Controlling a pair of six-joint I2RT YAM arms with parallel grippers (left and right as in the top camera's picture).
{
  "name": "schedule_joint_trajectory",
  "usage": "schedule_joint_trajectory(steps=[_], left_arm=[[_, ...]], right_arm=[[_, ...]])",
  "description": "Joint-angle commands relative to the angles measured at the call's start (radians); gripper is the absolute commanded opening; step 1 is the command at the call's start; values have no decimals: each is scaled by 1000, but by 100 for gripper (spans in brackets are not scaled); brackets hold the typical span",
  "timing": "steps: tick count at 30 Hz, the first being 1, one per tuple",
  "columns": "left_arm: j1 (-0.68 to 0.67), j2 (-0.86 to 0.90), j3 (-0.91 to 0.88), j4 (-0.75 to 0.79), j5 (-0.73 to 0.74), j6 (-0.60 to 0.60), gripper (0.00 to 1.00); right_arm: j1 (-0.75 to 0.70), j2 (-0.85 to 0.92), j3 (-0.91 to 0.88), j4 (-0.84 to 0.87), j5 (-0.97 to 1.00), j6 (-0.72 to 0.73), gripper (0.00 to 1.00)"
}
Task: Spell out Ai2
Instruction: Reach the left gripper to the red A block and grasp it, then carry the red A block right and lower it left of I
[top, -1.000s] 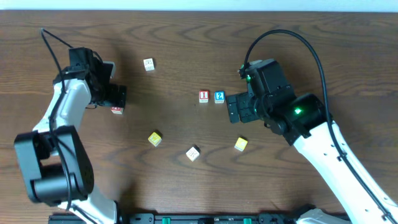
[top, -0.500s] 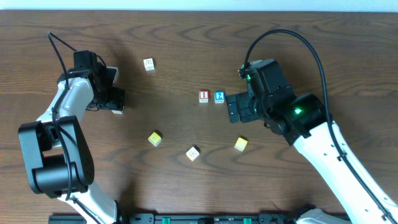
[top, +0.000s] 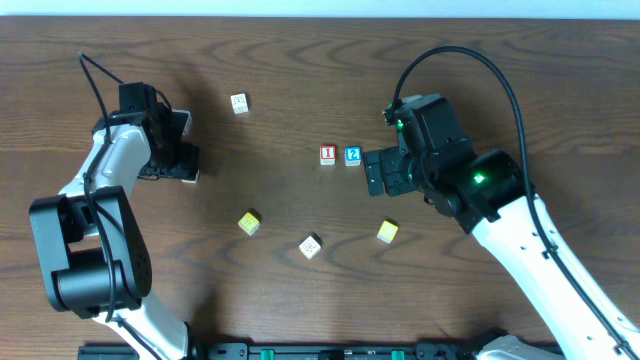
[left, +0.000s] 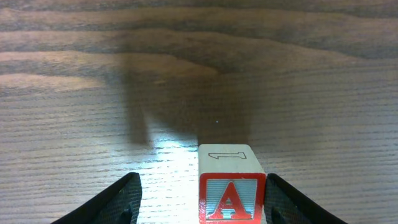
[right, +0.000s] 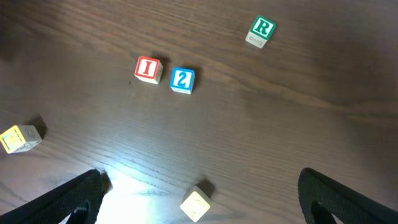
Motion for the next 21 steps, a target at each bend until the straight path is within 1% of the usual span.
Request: schedule_joint_trajectory(steps=[1, 10, 14, 20, 21], left_arm=[[-9, 12, 21, -10, 3, 2, 63], [-10, 16, 20, -23, 10, -2, 61], [-10, 24, 20, -29, 11, -2, 56], [-10, 28, 20, -35, 19, -9, 55], [-10, 28, 20, -35, 19, -9, 53]], right_arm=[[-7, -10, 1, 9, 1, 16, 99], [-7, -10, 1, 21, 5, 15, 99], [-7, -10, 1, 31, 5, 15, 99], [-7, -10, 1, 37, 5, 15, 99], [-7, -10, 1, 38, 5, 15, 99]])
